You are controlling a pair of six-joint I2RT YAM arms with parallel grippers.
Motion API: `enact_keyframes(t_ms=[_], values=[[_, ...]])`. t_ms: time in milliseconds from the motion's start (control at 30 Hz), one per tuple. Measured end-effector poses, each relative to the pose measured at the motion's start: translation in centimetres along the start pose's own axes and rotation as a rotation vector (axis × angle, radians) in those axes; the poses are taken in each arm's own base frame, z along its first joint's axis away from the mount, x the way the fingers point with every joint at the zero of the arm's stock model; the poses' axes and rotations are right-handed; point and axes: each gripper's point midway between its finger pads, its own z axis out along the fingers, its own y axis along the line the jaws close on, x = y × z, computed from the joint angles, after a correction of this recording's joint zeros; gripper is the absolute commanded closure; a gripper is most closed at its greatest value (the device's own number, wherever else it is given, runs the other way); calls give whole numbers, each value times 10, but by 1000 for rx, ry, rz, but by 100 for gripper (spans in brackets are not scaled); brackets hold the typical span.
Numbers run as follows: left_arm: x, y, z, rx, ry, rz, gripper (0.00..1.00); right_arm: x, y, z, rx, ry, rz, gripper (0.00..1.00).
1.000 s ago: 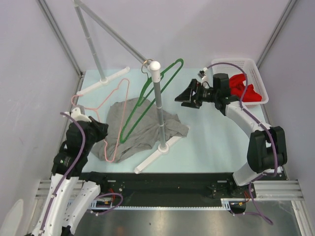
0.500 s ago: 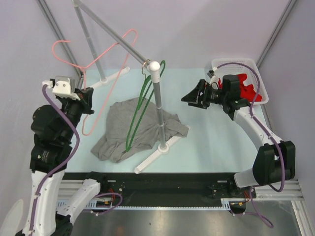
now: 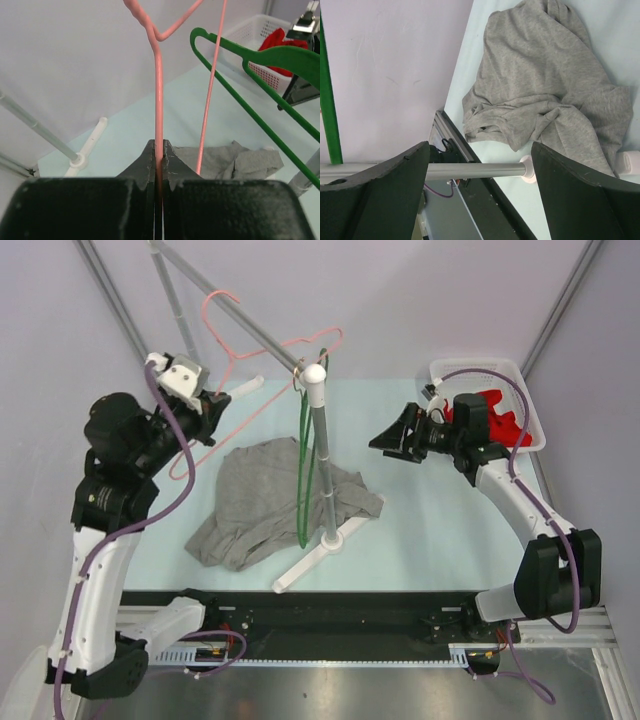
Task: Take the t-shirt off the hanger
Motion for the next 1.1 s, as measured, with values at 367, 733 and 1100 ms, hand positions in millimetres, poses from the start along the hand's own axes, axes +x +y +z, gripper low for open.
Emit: enact_keyframes(t_ms=[367, 733, 1100], values=[[20, -37, 5, 141, 38, -2, 100, 5, -6, -2, 11, 4, 16, 12], [33, -80, 8, 249, 44, -9, 100, 7, -2, -6, 6, -3, 8, 12], [52, -89, 5, 265, 75, -8, 100, 11, -4, -7, 9, -2, 18, 12]])
